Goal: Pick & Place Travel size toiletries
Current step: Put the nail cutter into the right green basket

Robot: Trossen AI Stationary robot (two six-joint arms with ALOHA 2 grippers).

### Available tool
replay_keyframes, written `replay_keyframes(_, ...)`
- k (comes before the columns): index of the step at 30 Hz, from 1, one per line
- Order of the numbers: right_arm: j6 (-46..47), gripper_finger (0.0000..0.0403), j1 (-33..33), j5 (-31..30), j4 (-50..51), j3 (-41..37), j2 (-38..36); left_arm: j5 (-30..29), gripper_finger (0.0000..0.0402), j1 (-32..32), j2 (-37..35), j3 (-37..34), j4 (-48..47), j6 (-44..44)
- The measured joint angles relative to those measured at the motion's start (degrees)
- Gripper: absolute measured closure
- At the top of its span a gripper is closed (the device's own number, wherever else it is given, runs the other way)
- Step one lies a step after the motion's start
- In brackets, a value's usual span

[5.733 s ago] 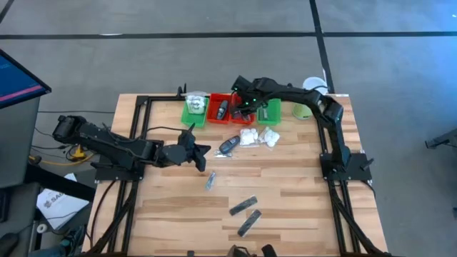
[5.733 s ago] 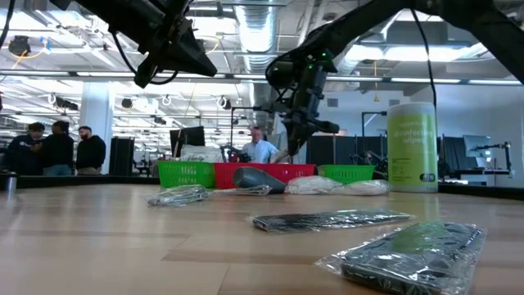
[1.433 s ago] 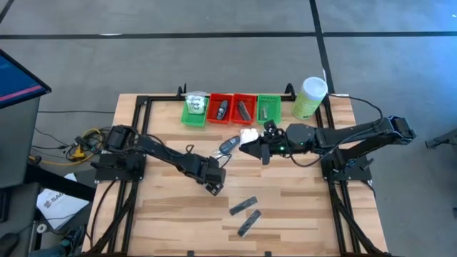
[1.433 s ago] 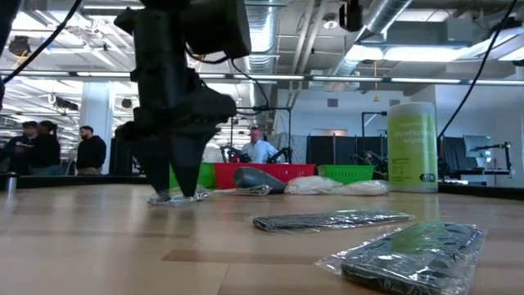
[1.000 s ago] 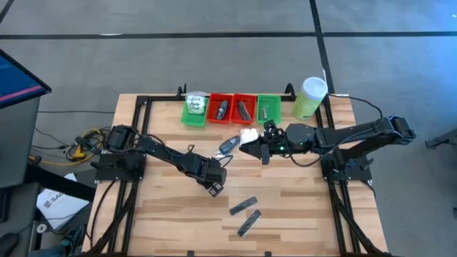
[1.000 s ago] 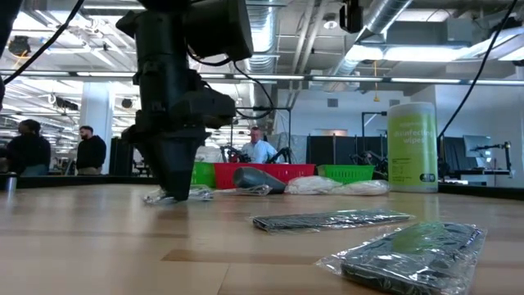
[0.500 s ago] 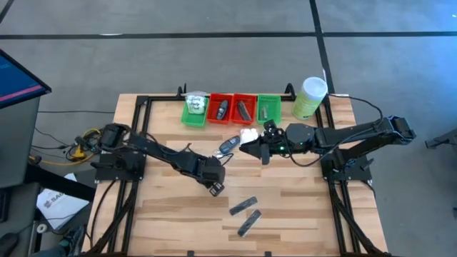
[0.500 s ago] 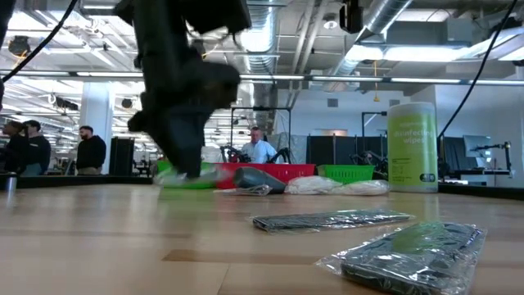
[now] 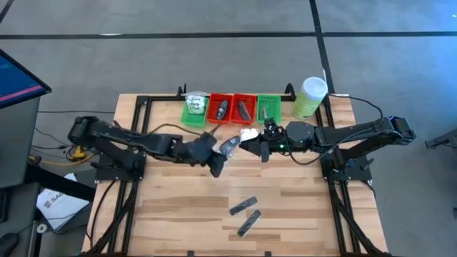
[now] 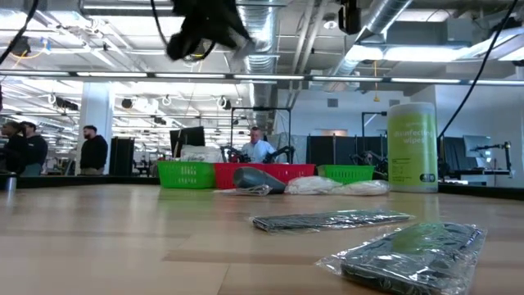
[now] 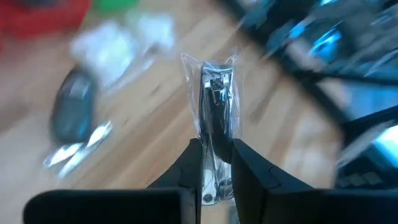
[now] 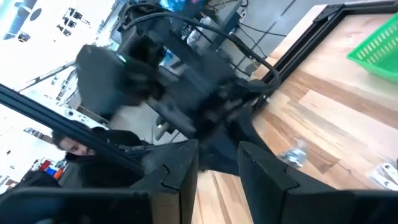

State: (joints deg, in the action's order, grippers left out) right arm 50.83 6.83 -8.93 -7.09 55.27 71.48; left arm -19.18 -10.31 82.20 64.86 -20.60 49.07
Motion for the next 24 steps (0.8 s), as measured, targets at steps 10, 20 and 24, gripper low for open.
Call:
replay_keyframes(10, -0.42, 0.0295, -0.24, -0.04, -3.46, 0.00, -0.08, -2.88, 0.0357, 0.15, -4.35, -0.03, 9.98, -4.41)
replay_keyframes(20, -1.90, 0.0280, -0.02, 0.02, -4.18, 0.00, -0.39, -3.35, 0.0357, 0.11, -4.38, -0.04, 17.28, -6.81)
replay_keyframes(24, -1.90, 0.0257, -0.02, 0.02, -4.24, 0.00, -0.39, -3.34, 0.0357, 0.11, -4.38, -0.03, 20.39, -6.82)
